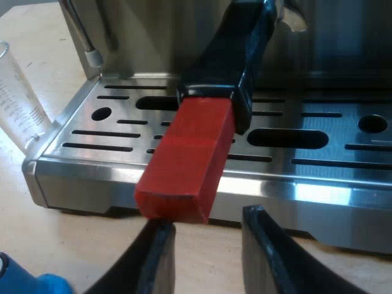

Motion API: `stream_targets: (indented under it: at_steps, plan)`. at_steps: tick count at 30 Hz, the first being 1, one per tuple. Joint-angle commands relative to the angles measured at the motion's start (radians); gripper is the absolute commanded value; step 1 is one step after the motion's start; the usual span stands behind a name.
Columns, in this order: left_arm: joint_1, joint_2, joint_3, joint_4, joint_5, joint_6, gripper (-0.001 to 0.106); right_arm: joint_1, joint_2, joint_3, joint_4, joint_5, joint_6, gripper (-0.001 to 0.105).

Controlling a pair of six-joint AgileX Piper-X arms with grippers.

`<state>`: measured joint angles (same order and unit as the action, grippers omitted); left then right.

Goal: Grind coffee beans and then tamp

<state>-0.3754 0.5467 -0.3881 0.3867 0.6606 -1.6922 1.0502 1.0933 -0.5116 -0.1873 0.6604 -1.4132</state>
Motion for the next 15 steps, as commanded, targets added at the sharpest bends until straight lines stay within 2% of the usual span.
stream_targets:
  at_steps: [1,15]
  plan:
    - [-0.005,-0.003,-0.001,-0.018,0.01,-0.001,0.063,-0.011,-0.001,-0.003,-0.033,0.095,-0.007,0.029]
    - [-0.005,-0.003,-0.001,-0.001,0.01,-0.001,0.063,-0.011,-0.001,-0.003,-0.033,0.075,-0.005,0.029]
